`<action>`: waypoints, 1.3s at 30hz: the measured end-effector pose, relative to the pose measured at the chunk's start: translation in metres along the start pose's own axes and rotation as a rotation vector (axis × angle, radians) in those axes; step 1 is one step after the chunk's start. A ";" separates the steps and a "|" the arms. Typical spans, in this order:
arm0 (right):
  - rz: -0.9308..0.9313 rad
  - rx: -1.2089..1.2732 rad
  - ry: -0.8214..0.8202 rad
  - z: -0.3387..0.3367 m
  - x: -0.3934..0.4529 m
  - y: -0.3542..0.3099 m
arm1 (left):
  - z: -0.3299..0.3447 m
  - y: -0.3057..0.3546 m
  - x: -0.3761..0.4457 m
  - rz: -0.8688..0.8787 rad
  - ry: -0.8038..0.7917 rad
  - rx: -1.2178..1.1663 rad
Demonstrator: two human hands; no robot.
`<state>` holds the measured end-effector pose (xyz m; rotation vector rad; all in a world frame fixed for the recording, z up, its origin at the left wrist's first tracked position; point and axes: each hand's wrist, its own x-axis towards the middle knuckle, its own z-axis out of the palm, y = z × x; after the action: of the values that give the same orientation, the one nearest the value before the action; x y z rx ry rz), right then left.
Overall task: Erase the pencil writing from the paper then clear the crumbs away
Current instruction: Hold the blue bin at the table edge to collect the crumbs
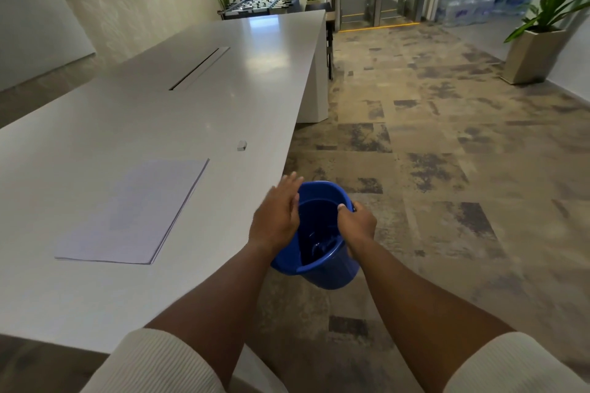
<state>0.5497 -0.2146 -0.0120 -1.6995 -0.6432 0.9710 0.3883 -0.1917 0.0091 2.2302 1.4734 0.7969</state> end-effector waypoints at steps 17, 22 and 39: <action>-0.014 -0.030 0.010 -0.010 -0.005 0.001 | 0.019 0.012 -0.017 -0.136 -0.292 0.001; -0.011 -0.027 -0.007 -0.020 -0.006 0.001 | 0.011 0.019 -0.016 -0.084 0.050 0.114; -0.020 -0.016 -0.027 -0.020 -0.015 0.001 | -0.008 -0.009 -0.038 -0.334 -0.147 0.339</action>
<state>0.5589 -0.2374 -0.0059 -1.6937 -0.6864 0.9790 0.3657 -0.2231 0.0007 2.1210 1.9510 0.2891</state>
